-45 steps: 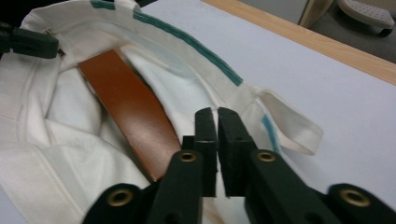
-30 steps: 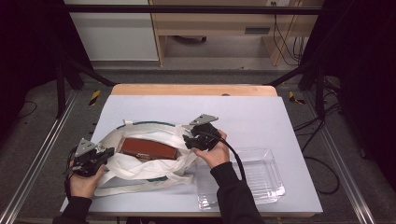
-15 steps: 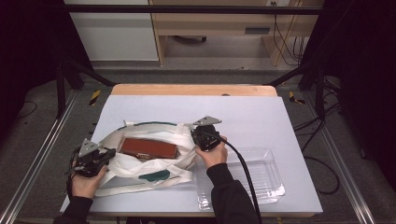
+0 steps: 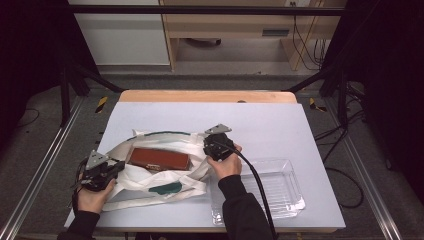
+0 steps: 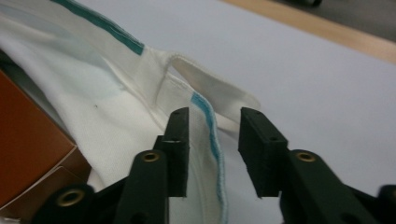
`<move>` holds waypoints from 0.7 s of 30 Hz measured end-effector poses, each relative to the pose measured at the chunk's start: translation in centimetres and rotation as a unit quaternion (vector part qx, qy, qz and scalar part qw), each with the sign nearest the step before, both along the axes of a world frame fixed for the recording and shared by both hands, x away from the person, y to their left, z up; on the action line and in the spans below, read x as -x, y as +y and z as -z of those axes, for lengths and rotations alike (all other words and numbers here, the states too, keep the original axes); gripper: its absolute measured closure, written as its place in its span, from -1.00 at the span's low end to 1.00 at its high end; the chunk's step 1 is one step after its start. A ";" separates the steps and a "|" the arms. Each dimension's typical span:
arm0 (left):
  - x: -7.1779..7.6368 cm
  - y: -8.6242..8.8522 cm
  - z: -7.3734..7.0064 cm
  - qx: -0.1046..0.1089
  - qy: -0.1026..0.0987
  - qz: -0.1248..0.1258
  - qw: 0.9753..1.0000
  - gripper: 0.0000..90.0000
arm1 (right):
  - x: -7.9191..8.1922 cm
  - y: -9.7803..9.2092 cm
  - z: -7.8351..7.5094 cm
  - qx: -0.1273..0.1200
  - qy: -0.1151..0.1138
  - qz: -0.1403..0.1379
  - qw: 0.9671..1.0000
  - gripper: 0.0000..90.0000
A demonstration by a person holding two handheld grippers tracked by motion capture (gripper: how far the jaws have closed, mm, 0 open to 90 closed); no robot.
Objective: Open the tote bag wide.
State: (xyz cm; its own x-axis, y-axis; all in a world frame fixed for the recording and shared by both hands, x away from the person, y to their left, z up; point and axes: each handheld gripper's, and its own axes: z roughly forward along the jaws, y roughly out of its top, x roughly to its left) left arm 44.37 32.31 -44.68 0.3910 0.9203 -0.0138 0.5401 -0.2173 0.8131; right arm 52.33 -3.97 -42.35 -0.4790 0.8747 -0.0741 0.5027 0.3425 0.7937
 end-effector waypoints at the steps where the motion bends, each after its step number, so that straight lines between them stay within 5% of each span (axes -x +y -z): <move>1: 0.1 0.0 -0.1 0.003 0.000 0.001 1.000 1.00 | 0.3 -0.2 -0.3 -0.005 -0.011 -0.005 1.000 0.27; 7: 0.4 0.0 -0.6 0.012 -0.012 0.003 1.000 1.00 | 2.5 -1.0 -4.4 -0.065 -0.082 -0.041 0.994 0.12; 10: 0.5 0.1 -0.7 0.014 -0.013 0.004 1.000 1.00 | 3.3 -0.8 -6.3 -0.090 -0.091 -0.065 0.990 0.21; 16: 0.6 0.1 -0.9 0.018 -0.019 0.008 1.000 1.00 | 3.0 2.0 -8.0 -0.062 -0.080 -0.111 0.989 0.60; 21: 0.7 0.1 -0.9 0.018 -0.024 0.010 0.999 1.00 | 1.5 4.3 -5.4 -0.042 -0.021 -0.143 0.989 0.90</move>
State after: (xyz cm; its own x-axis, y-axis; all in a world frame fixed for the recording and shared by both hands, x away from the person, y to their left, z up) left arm 43.65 32.40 -43.74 0.4096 0.9118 -0.0279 0.4959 -0.1969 0.8458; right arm 50.86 0.29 -36.99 -0.7060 0.7075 -0.0319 0.3607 0.3980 0.8435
